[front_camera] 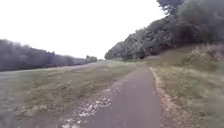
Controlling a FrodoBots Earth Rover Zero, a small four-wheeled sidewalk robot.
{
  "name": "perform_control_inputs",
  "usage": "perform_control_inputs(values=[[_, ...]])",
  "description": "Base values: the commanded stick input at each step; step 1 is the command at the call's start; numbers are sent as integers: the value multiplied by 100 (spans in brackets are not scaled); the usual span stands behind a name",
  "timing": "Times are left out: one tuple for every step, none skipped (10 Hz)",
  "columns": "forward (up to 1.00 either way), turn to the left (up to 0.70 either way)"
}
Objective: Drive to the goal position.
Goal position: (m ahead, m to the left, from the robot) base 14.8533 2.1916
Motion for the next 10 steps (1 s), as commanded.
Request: perform_control_inputs(values=[[60, 1], [60, -5], [60, -14], [60, -14], [60, -14], [60, -14], [60, -14], [60, -14], [60, -14], [60, -14]])
